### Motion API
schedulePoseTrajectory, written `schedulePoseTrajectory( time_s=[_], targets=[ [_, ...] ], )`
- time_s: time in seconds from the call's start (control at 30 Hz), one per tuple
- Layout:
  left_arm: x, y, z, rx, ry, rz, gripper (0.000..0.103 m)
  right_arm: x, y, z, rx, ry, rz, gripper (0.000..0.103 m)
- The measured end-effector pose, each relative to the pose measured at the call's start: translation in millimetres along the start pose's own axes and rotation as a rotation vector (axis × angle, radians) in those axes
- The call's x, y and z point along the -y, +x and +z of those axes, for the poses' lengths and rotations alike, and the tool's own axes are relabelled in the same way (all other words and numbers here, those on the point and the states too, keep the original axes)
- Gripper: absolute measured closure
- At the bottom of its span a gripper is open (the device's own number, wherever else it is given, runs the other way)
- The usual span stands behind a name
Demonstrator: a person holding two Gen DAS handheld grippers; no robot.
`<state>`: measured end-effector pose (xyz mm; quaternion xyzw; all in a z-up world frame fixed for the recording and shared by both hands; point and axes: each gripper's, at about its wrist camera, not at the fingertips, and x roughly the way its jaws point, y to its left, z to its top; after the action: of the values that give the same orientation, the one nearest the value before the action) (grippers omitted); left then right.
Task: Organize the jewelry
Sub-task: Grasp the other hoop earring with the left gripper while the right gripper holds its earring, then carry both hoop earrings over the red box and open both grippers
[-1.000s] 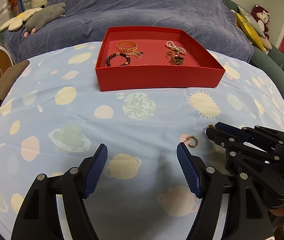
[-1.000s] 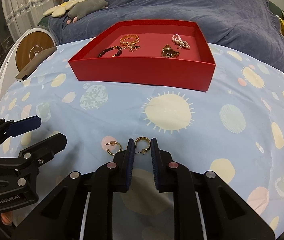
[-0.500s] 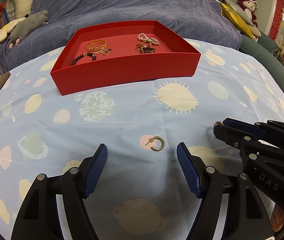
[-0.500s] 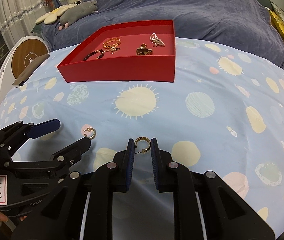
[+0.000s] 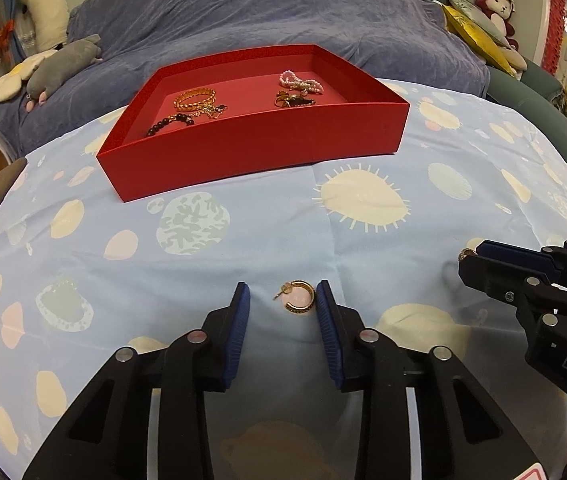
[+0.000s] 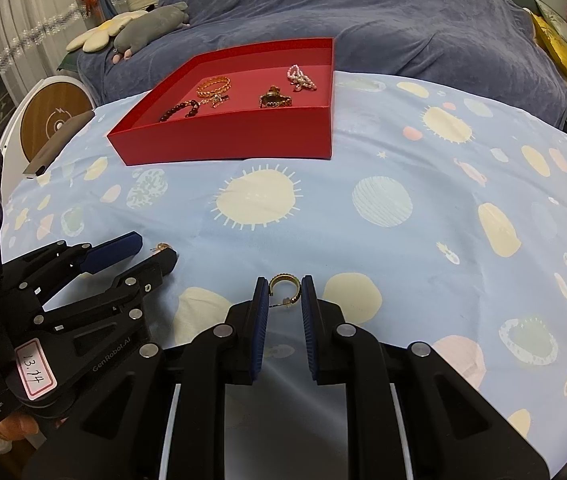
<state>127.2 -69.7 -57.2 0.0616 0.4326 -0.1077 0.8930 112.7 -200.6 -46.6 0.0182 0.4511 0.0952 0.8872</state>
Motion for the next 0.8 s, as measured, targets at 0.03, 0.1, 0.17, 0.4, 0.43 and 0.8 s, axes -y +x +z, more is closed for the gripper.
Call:
schedulePoseTrajectory(
  time_s=[0.03,0.1,0.17,0.4,0.43,0.8],
  targets=[
    [0.1,-0.2,0.0,0.0,0.001,0.003,0.081,-0.3,-0.2,0.2,0.001,0.001,0.001,0.087],
    [-0.3,-0.4,0.7,-0.003,0.002,-0.002,0.088,-2.2,-0.7,1.5,0.003,0.0,0.002,0.087],
    [-2.2,-0.8,1.3,-0.008,-0.008,-0.012,0.089,-3.9,-1.6,3.2,0.005,0.001,0.005,0.087],
    [-17.0,-10.6,4.1,-0.008,-0.064,-0.046,0.09,-12.5,-6.3,9.8,0.019,-0.005,0.015,0.087],
    [-19.3,-13.0,4.8,-0.004,-0.069,-0.048,0.09,-13.9,-6.6,10.2,0.02,-0.006,0.016,0.087],
    [-45.2,-36.9,10.3,0.021,-0.147,-0.088,0.09,-36.2,-15.2,21.3,0.045,-0.029,0.04,0.087]
  ],
)
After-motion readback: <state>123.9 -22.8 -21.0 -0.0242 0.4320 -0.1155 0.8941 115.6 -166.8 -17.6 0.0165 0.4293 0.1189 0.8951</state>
